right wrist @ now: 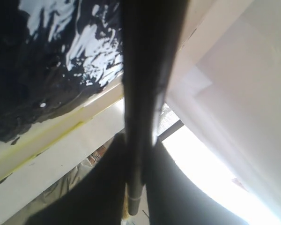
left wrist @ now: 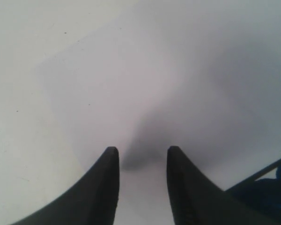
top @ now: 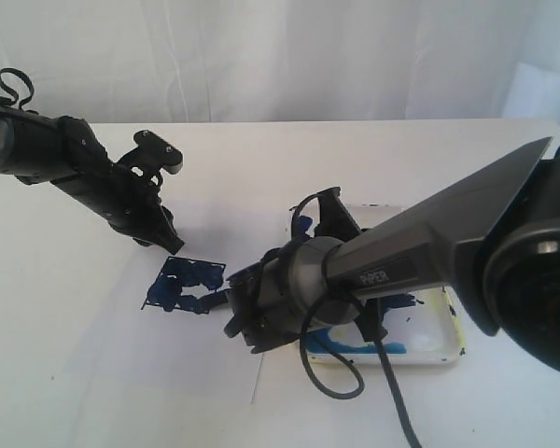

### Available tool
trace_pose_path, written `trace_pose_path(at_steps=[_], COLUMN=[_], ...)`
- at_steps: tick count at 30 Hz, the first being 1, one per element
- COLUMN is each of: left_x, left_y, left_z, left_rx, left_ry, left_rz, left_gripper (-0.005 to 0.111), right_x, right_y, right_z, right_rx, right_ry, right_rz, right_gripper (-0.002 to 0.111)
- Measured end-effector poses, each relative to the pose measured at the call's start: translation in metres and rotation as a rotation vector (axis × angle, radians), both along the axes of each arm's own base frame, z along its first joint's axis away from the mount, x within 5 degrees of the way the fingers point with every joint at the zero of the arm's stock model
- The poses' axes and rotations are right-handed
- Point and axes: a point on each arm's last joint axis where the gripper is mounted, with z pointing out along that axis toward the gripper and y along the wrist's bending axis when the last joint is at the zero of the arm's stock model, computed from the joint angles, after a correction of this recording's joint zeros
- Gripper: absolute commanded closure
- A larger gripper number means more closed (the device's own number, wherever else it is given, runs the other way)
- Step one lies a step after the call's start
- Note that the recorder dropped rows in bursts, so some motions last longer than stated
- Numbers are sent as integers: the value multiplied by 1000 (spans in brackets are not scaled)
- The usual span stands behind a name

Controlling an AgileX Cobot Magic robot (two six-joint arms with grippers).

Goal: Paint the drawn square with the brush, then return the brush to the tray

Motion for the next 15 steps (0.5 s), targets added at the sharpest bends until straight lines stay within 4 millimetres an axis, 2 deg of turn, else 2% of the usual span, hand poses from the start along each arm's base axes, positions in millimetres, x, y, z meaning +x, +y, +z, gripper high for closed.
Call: trace_pose_path(at_steps=[15], left_x=[0], left_y=[0], left_z=[0], left_rx=[0], left_ry=[0], left_rz=[0], left_gripper=[67], right_x=[3], right_y=[-2], right_z=[1], right_rx=[14], right_ry=[-23], right_rz=[-9], right_gripper=[108])
